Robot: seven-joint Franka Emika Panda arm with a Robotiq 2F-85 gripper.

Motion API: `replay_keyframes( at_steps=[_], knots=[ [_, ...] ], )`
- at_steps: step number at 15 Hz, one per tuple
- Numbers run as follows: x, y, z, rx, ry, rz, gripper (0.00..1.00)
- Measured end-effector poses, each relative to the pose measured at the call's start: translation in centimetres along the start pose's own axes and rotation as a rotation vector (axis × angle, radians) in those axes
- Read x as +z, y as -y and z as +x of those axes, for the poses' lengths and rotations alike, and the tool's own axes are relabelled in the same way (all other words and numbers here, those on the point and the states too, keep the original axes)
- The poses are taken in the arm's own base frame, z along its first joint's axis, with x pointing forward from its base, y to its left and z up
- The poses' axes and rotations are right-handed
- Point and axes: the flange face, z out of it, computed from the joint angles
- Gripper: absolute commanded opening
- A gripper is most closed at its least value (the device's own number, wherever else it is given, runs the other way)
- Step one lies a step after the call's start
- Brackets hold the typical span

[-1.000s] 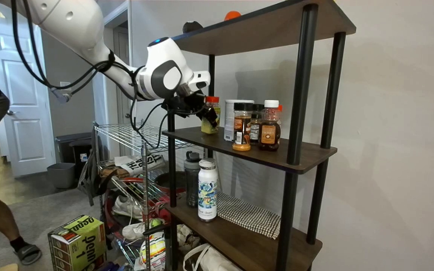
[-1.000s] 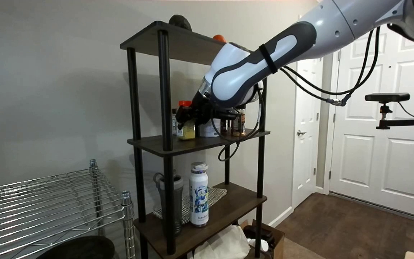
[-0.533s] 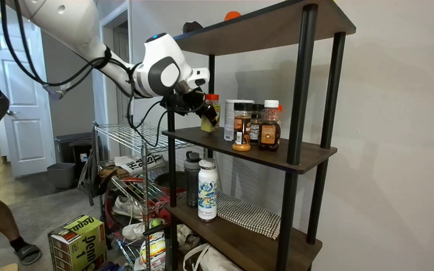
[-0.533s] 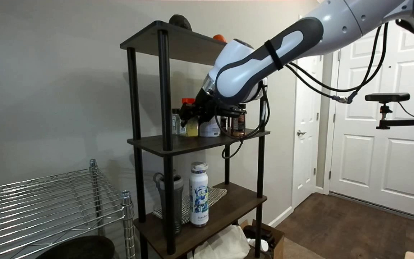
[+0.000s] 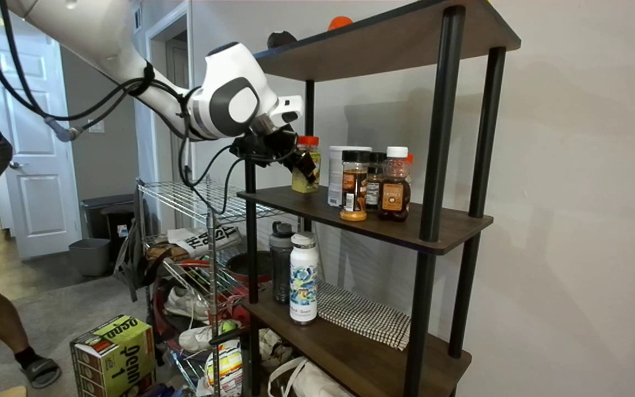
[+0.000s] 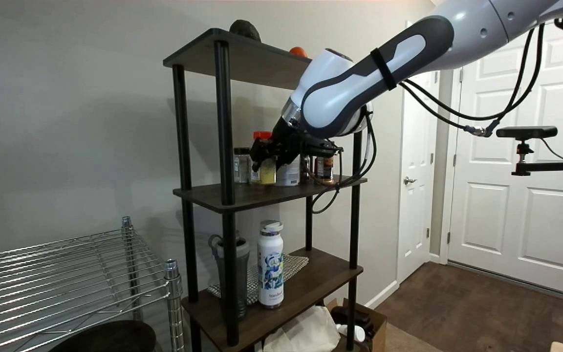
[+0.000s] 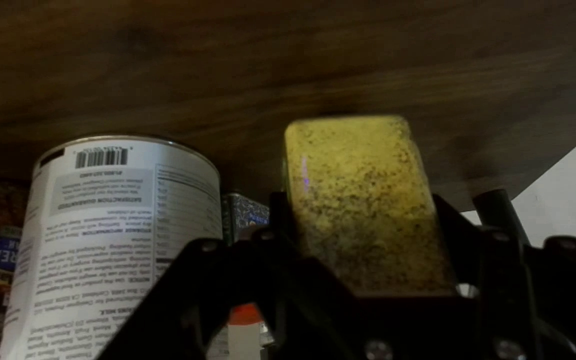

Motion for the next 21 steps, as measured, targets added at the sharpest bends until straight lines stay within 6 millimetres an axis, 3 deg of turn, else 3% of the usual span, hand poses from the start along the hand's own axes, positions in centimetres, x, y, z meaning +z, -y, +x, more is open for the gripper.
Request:
replay_keyframes(
  at_steps=[12, 21],
  knots=[
    [-3.8, 0.6, -2.7, -0.084, 0.078, 0.014, 0.42],
    [-4.7, 0.4, -3.6, -0.098, 0.093, 0.039, 0.42]
  ],
)
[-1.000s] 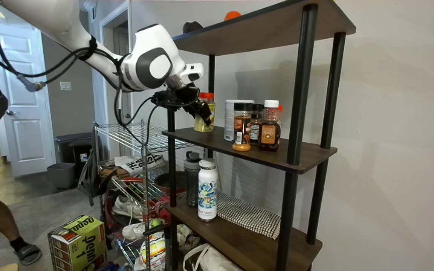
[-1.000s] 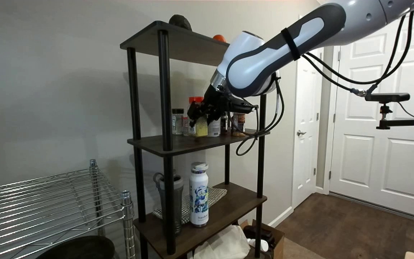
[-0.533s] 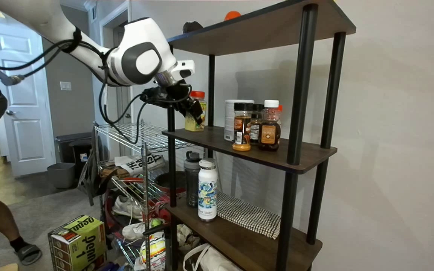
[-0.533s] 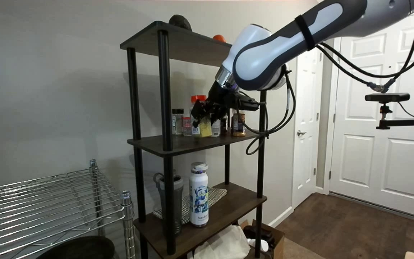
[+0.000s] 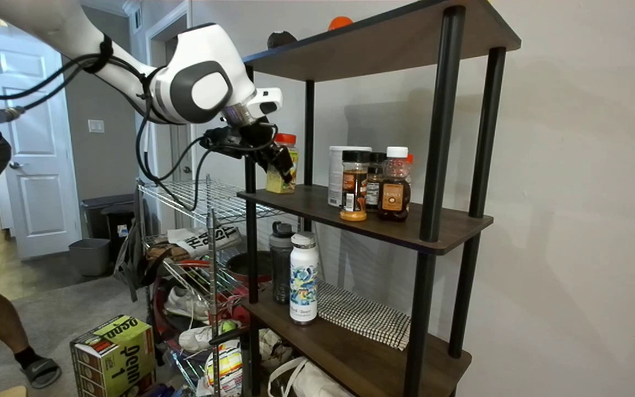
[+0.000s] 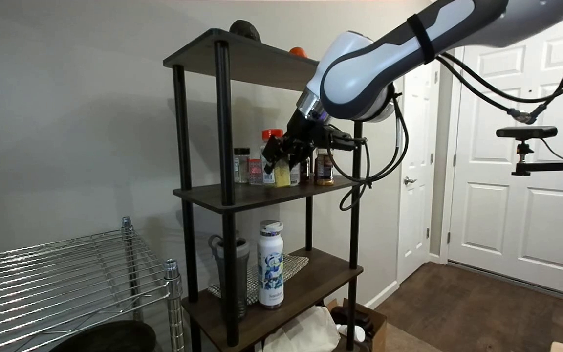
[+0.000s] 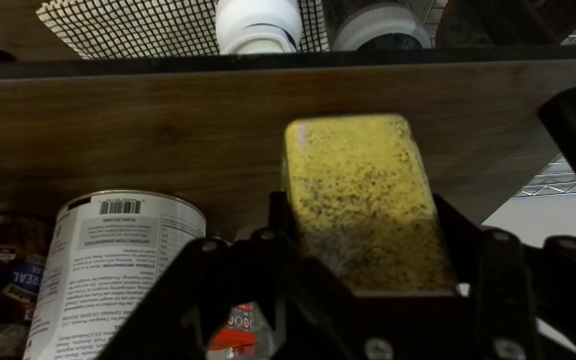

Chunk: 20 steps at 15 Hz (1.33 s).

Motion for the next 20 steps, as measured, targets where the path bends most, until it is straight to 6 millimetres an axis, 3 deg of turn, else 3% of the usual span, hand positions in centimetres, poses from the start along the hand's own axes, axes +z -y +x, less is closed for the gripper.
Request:
replay_keyframes(
  at_steps=[19, 20],
  knots=[
    [0.04, 0.34, -0.11, -0.006, 0.008, 0.027, 0.42],
    [0.04, 0.35, -0.11, -0.005, 0.008, 0.027, 0.67]
  ],
)
